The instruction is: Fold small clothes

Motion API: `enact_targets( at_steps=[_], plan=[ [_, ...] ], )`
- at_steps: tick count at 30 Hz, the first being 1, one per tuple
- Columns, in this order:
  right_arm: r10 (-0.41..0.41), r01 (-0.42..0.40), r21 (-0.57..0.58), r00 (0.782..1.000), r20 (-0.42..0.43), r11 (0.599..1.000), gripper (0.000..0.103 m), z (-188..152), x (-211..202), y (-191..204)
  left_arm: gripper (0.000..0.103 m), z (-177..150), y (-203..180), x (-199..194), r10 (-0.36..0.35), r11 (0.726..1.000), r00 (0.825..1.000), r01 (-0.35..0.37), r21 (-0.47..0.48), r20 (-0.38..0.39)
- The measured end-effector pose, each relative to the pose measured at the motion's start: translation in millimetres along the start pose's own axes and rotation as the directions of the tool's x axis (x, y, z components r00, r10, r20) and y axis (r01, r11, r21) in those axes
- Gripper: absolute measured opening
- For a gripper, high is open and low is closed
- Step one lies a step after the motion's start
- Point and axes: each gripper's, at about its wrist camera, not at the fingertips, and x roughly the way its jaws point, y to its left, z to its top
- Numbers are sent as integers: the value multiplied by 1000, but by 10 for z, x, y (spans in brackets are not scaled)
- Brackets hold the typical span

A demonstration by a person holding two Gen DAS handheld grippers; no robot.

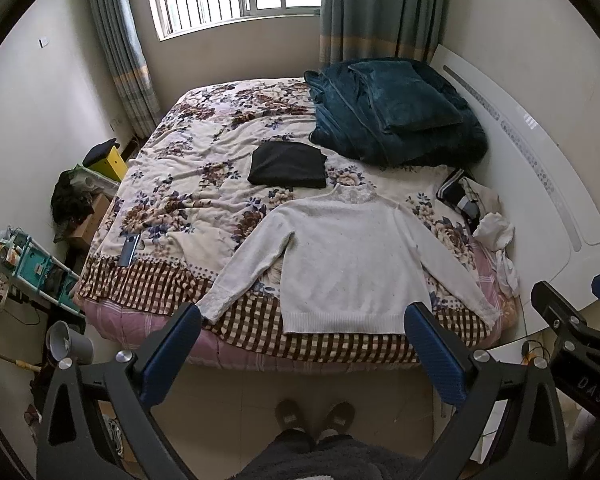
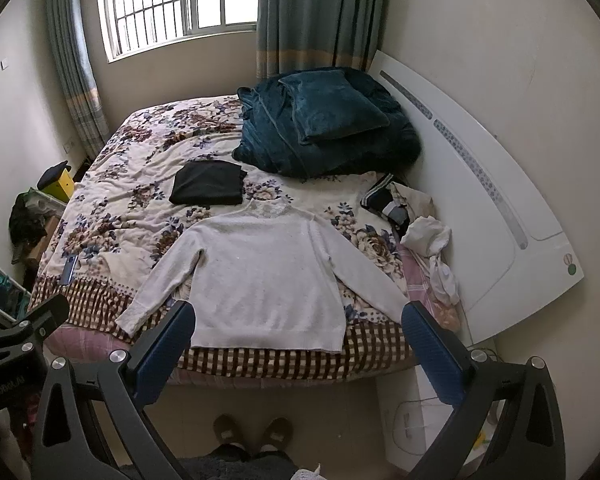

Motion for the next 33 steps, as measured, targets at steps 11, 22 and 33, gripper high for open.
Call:
enact_targets(
  at_steps=[11, 22, 33],
  plan=[
    [1, -1, -2, 1000, 3, 1000, 103, 26, -22, 11, 103, -1, 17, -8, -1, 1000, 1000, 1, -1, 3],
    [3, -3, -2, 1000, 9, 1000, 103, 13, -45, 49, 103, 28, 49, -6, -2, 1000, 1000, 2, -1, 9],
    [22, -22, -3, 1000, 10, 1000, 103, 105, -73, 35, 103, 42, 57, -6, 7, 1000, 1000, -7, -9, 15]
  ],
)
